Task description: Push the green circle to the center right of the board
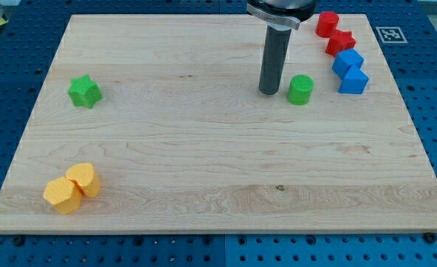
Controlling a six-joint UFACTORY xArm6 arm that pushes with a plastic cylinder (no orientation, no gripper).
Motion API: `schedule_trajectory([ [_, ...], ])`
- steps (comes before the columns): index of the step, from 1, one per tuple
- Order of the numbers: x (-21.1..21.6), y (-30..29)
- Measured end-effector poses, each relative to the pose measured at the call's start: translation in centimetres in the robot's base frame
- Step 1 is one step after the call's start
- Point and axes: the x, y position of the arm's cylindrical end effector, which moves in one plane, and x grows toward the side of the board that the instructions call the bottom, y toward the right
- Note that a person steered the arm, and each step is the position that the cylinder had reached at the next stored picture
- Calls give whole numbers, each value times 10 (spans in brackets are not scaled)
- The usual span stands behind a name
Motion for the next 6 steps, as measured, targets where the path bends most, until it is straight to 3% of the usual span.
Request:
schedule_trajectory([
  [5, 3, 110],
  [6, 3, 109],
])
